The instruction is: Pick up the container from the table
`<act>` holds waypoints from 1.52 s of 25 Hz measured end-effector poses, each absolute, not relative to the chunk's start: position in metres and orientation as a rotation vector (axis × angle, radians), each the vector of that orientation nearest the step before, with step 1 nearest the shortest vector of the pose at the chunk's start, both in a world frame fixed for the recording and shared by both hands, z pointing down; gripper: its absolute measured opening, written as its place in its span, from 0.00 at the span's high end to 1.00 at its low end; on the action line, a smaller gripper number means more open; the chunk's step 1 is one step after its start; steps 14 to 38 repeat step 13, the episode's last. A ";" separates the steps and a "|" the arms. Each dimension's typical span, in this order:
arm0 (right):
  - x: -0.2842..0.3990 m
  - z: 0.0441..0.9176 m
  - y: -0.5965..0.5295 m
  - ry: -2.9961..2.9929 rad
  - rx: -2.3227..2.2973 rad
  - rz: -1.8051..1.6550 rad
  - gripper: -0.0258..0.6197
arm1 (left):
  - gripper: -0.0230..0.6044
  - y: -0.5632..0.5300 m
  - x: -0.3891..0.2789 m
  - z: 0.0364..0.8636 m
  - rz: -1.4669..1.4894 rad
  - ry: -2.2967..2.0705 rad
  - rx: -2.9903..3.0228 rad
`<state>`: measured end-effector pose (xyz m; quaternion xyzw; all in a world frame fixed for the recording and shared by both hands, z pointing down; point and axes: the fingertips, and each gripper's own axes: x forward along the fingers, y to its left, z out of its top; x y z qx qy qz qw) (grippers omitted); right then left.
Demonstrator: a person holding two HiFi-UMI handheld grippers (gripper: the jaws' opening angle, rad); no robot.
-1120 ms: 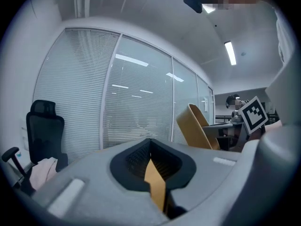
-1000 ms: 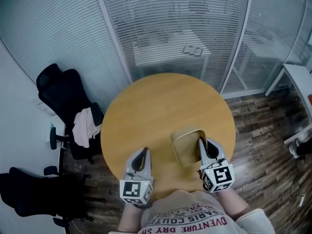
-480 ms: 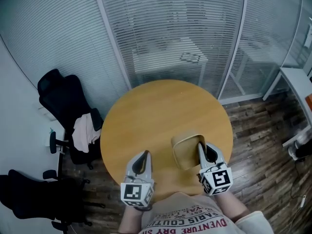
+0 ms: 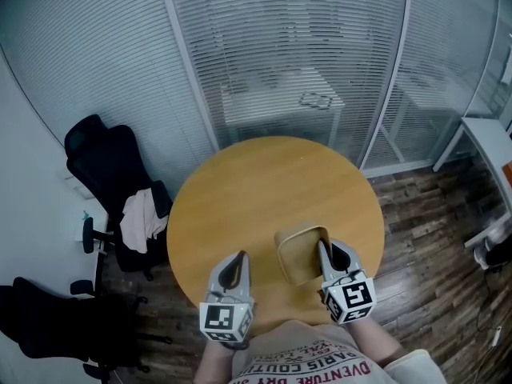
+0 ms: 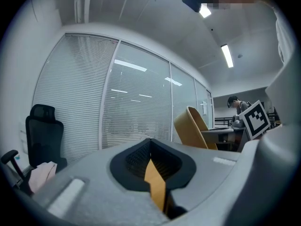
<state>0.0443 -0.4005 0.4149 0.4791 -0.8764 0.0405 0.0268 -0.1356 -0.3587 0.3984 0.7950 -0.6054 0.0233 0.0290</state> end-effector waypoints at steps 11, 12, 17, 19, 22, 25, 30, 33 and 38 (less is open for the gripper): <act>0.029 0.424 -0.400 -2.696 1.461 0.168 0.95 | 0.95 -0.356 -0.150 0.407 0.085 -1.861 2.423; 0.027 0.426 -0.400 -2.693 1.457 0.174 0.95 | 0.95 -0.356 -0.152 0.408 0.088 -1.859 2.421; 0.025 0.428 -0.401 -2.690 1.453 0.180 0.95 | 0.95 -0.356 -0.154 0.409 0.091 -1.857 2.420; 0.025 0.428 -0.401 -2.690 1.453 0.180 0.95 | 0.95 -0.356 -0.154 0.409 0.091 -1.857 2.420; 0.025 0.428 -0.401 -2.690 1.453 0.180 0.95 | 0.95 -0.356 -0.154 0.409 0.091 -1.857 2.420; 0.025 0.428 -0.401 -2.690 1.453 0.180 0.95 | 0.95 -0.356 -0.154 0.409 0.091 -1.857 2.420; 0.025 0.428 -0.401 -2.690 1.453 0.180 0.95 | 0.95 -0.356 -0.154 0.409 0.091 -1.857 2.420; 0.025 0.428 -0.401 -2.690 1.453 0.180 0.95 | 0.95 -0.356 -0.154 0.409 0.091 -1.857 2.420; 0.025 0.428 -0.401 -2.690 1.453 0.180 0.95 | 0.95 -0.356 -0.154 0.409 0.091 -1.857 2.420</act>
